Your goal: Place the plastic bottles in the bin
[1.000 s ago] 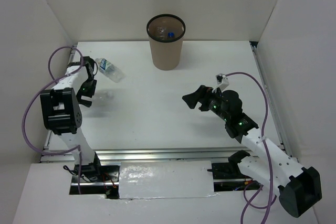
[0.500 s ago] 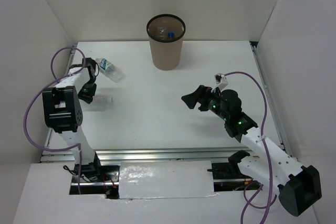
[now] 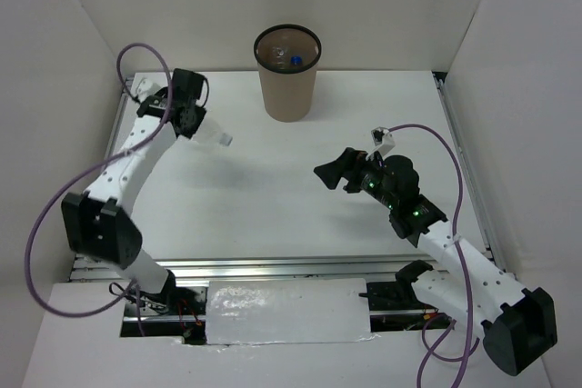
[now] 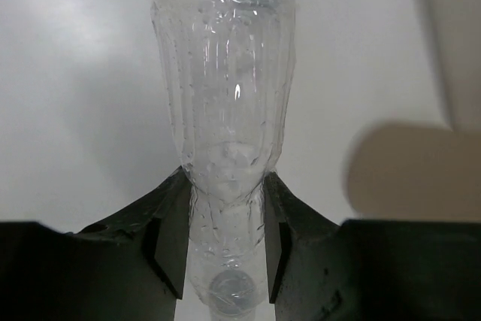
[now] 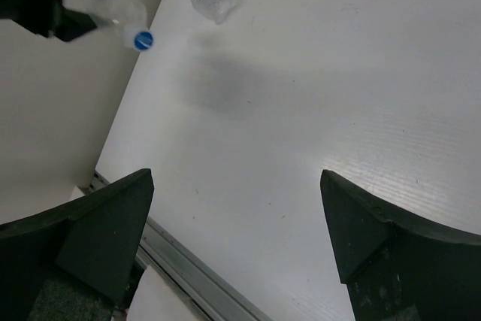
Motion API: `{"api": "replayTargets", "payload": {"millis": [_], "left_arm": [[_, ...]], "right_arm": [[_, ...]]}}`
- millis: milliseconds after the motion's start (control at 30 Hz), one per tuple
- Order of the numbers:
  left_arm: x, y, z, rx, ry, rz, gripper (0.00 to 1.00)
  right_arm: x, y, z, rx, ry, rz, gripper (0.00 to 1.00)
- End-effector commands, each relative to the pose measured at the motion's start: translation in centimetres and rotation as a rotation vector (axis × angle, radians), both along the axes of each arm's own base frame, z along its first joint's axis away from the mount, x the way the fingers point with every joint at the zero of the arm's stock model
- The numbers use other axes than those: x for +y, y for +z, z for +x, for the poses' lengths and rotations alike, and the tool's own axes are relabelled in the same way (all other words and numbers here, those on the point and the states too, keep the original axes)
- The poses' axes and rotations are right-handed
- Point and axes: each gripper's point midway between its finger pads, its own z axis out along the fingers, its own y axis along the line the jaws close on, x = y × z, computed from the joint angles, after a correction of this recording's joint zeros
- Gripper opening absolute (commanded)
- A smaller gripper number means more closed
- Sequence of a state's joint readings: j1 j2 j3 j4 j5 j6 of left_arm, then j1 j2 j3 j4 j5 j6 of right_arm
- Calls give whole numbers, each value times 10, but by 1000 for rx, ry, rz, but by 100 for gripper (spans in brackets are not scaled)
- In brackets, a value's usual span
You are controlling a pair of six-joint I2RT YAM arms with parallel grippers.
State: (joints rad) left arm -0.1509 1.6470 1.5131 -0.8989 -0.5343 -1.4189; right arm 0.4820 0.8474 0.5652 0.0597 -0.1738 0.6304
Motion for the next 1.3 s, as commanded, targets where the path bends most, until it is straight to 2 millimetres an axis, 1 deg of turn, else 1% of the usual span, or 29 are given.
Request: {"api": "replayTargets", "payload": {"millis": [0, 33, 67, 100, 133, 167, 200, 233, 267, 300, 333, 367, 400, 433, 467, 533, 567, 600, 633, 767, 800, 833, 900, 967, 1067, 1100, 1167, 1200, 1267], "left_arm": [[-57, 136, 26, -440, -292, 107, 0], [-71, 168, 46, -611, -418, 192, 0], [-97, 204, 41, -775, -568, 167, 0], [-112, 228, 39, -902, -666, 186, 0], [-122, 234, 37, -982, -758, 249, 0], [-136, 281, 30, -1187, -812, 271, 0], [-140, 292, 34, -1220, -821, 280, 0], [-143, 339, 31, -1307, -828, 293, 0], [-158, 321, 60, -1238, -884, 293, 0], [-173, 330, 65, -1262, -965, 305, 0], [-178, 363, 64, -1341, -998, 360, 0], [-190, 360, 79, -1383, -1027, 369, 0], [-197, 364, 81, -1431, -1049, 365, 0], [-202, 358, 94, -1449, -1048, 372, 0], [-205, 369, 94, -1520, -1052, 412, 0], [-217, 363, 116, -1543, -1078, 436, 0], [-221, 363, 121, -1564, -1099, 451, 0], [-228, 379, 114, -1651, -1133, 476, 0], [-237, 355, 135, -1632, -1158, 457, 0], [-252, 341, 157, -1733, -1184, 429, 0], [-251, 351, 157, -1770, -1176, 439, 0], [-256, 328, 175, -1730, -1188, 426, 0], [-256, 319, 185, -1715, -1171, 427, 0], [-259, 299, 198, -1679, -1177, 427, 0], [-262, 277, 206, -1633, -1208, 439, 16], [-261, 271, 205, -1615, -1213, 438, 35], [-261, 262, 206, -1590, -1220, 446, 52], [-260, 264, 205, -1586, -1223, 453, 66], [-260, 258, 208, -1556, -1232, 462, 83]], "right_arm": [[4, 32, 0, -84, 18, 36, 99], [4, 31, 0, -80, 17, 36, 99], [4, 30, 1, -79, 16, 35, 99], [4, 29, 1, -77, 13, 32, 99], [3, 29, 2, -76, 7, 30, 99], [2, 28, 3, -78, 3, 25, 99], [1, 28, 3, -80, -4, 24, 99], [0, 27, 4, -80, -16, 21, 99], [-2, 25, 5, -78, -27, 20, 99], [-1, 27, 5, -83, -25, 27, 99], [0, 28, 4, -87, -17, 30, 99], [2, 28, 3, -86, -5, 32, 99], [2, 28, 3, -86, -4, 32, 99], [1, 30, 3, -91, -6, 30, 99], [-1, 31, 4, -95, -20, 27, 99], [-4, 32, 4, -104, -33, 20, 99], [-5, 31, 4, -102, -40, 18, 99], [-8, 32, 6, -110, -60, 16, 99], [-8, 31, 6, -109, -61, 12, 99], [-7, 31, 6, -105, -52, 5, 99], [-5, 33, 4, -109, -43, 8, 99], [-4, 34, 2, -113, -37, 10, 99], [-4, 35, 2, -117, -37, 12, 99], [-4, 35, 2, -120, -41, 11, 99], [-2, 34, 2, -114, -29, 12, 99], [0, 33, 2, -113, -23, 12, 99], [2, 30, 3, -101, -16, 8, 99], [3, 30, 3, -99, -13, 8, 99], [3, 30, 3, -97, -8, 8, 99]]}}
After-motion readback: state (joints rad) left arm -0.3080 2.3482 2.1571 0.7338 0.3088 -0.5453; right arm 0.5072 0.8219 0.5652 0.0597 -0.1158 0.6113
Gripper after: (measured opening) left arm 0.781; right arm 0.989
